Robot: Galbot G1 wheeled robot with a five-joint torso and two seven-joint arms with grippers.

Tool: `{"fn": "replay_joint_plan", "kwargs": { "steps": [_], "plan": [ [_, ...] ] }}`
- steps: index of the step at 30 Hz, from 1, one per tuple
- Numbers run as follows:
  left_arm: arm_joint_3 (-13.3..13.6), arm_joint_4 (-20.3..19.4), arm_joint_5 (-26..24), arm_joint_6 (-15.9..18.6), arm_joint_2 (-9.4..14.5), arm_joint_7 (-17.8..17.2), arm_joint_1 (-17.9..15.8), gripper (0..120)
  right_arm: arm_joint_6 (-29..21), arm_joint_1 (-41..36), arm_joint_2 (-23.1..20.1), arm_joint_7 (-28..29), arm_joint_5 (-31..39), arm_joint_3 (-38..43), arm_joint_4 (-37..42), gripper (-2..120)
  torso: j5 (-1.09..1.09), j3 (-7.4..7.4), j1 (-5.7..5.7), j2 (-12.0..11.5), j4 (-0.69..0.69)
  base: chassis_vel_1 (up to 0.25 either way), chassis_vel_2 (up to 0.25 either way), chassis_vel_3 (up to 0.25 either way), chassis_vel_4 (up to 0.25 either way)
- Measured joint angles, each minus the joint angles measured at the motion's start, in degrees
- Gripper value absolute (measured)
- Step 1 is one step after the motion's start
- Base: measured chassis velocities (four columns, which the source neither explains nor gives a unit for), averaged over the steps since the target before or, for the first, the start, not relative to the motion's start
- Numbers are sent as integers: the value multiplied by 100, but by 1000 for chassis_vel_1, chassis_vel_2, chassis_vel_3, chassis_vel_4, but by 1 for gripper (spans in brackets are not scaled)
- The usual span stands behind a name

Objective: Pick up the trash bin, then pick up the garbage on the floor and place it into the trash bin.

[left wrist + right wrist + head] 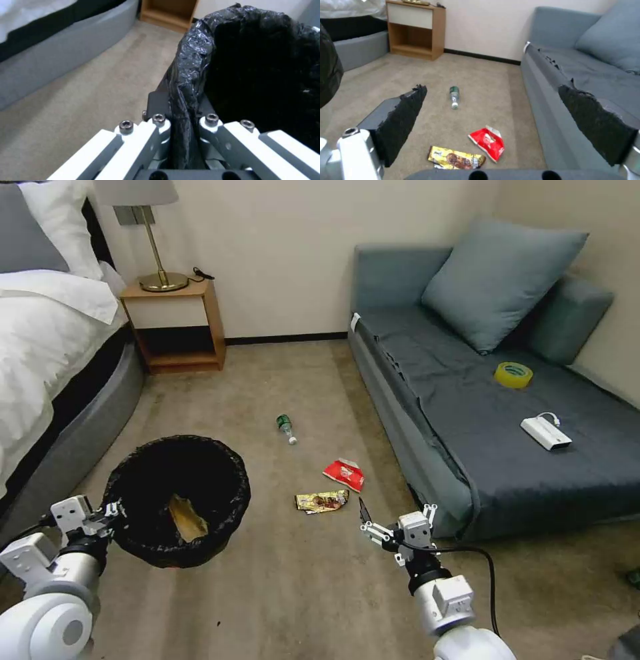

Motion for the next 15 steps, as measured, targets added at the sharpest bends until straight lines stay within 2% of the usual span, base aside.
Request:
{"fn": "replay_joint_plan", "kwargs": {
  "steps": [8, 15],
  "plan": [
    [-199, 40, -68, -37, 81, 16, -11, 4, -30, -53, -35, -90, 10, -4, 74, 100, 0, 0, 0, 0, 0, 0, 0, 0, 0],
    [-221, -9, -94, -37, 102, 16, -9, 4, 12, -92, -54, -107, 16, 4, 106, 100, 0, 0, 0, 0, 0, 0, 0, 0, 0]
  ]
}}
